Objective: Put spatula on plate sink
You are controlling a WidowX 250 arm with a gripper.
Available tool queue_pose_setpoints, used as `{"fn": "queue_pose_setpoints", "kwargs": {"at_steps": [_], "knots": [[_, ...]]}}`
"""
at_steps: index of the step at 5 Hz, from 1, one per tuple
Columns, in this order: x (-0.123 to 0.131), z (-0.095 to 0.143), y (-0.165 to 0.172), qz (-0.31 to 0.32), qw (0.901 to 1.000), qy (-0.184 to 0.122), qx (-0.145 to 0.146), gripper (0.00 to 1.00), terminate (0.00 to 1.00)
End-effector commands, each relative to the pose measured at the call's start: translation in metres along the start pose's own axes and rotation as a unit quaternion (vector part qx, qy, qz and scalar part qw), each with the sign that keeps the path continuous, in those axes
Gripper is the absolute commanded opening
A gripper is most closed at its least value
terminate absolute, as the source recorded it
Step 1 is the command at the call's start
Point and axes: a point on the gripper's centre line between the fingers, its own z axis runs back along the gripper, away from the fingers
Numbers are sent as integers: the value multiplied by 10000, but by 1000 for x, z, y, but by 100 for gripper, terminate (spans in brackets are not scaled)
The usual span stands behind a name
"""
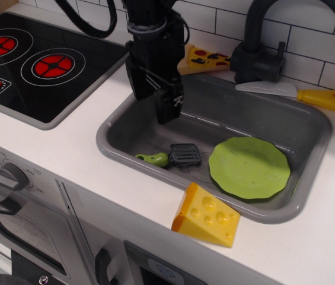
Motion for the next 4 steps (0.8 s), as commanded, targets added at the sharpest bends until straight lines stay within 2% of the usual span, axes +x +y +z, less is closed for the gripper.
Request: {"fn": "queue_pose_setpoints", "kwargs": {"at_steps": [1, 3, 4], "knots": [[12, -12, -4, -1193, 9928, -84, -84, 100, 0], [-6, -34, -3, -1423, 9897, 14, 117, 100, 0], [-14, -53, -6, -1460, 9881, 175, 441, 100, 0]]}}
